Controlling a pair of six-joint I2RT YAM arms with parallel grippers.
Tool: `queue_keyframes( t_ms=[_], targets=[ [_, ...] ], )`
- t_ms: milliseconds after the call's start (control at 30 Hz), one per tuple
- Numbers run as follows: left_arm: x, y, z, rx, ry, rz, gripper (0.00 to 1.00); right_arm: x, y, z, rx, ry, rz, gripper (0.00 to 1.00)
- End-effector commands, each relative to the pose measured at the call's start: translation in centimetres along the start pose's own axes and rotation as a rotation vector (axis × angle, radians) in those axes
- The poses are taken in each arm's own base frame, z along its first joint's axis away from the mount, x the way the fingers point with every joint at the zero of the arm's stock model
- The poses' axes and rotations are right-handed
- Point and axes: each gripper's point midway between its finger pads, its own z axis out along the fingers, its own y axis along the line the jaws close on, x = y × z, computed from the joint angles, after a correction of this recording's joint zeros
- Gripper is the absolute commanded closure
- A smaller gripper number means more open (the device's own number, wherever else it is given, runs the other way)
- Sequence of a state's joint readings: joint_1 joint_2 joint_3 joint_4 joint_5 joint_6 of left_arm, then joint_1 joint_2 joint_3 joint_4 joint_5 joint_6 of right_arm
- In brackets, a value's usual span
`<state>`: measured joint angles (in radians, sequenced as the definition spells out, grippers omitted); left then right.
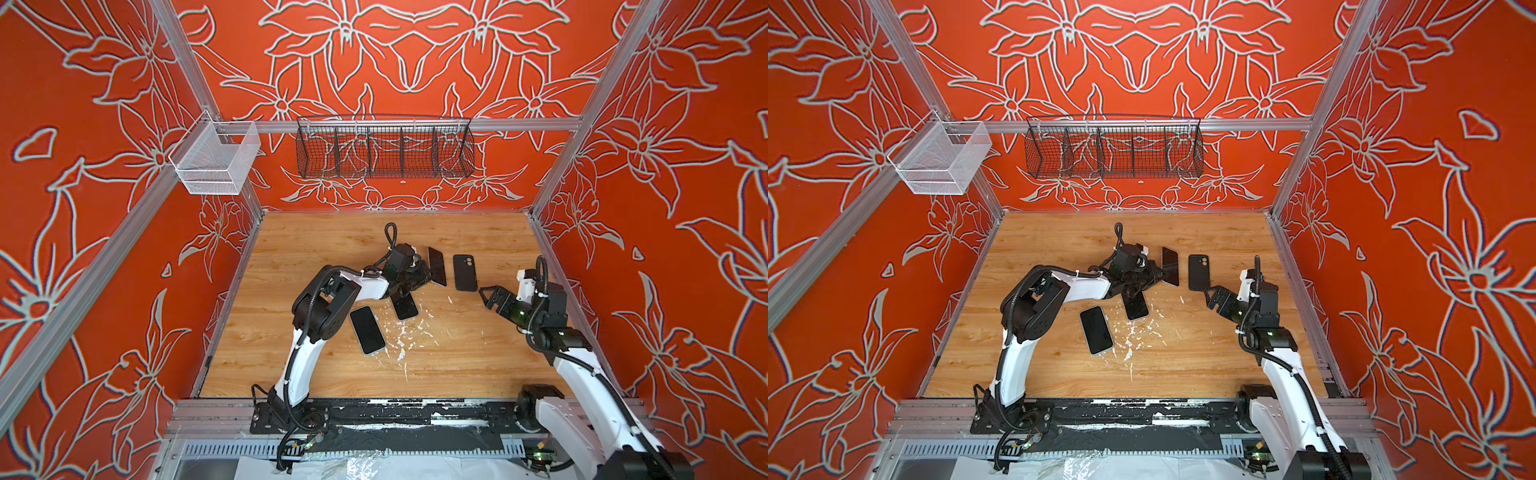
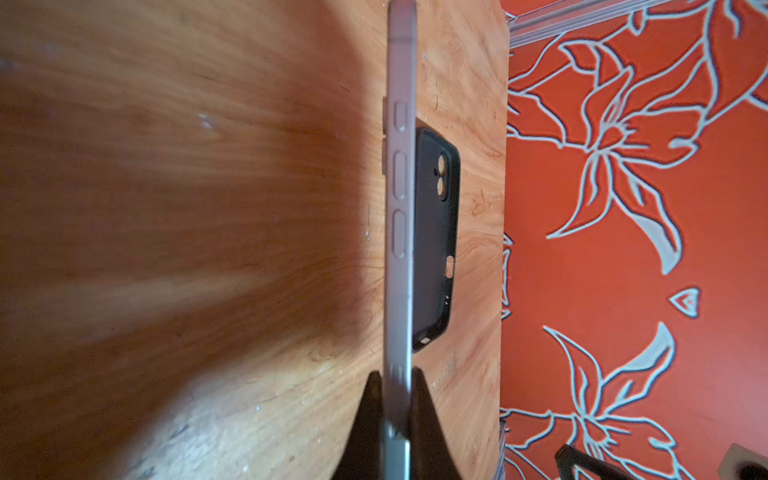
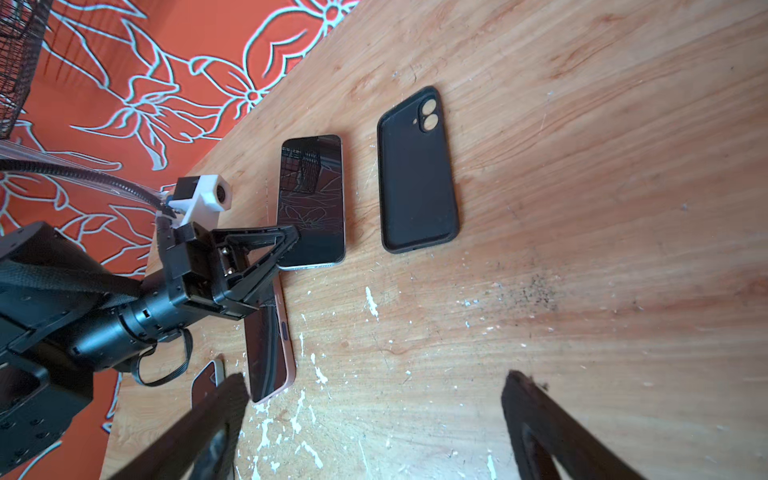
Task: Take the phone out of the phone case
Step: 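Lower the bare phone beside the case with the left gripper while the right withdraws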
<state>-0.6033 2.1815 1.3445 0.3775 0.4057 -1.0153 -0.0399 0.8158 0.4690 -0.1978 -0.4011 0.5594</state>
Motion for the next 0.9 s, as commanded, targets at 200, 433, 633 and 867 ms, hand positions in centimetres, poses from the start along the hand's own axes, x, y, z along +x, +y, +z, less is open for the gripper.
queue_keyframes(
  t_ms=[200, 433, 633, 867],
  targets=[
    [-0.8, -1.3, 1.5, 0.045, -0.004, 0.040, 1.00, 0.4, -0.2, 0.2, -0.004, 0.011, 0.003, 0.03],
    [-1.0, -0.4, 1.9, 0.013, -0.014, 0.049, 0.90, 0.5, 0.0, 0.7, -0.016, 0.041, -0.015, 0.02],
    [-1.3, 0.0, 2.1, -0.017, -0.018, 0.071, 0.82, 0.6, 0.1, 0.9, -0.018, 0.056, -0.021, 0.02],
    [-1.5, 0.3, 2.1, -0.055, -0.018, 0.105, 0.73, 1.0, -0.2, 1.0, -0.006, 0.080, -0.029, 0.02]
  ],
)
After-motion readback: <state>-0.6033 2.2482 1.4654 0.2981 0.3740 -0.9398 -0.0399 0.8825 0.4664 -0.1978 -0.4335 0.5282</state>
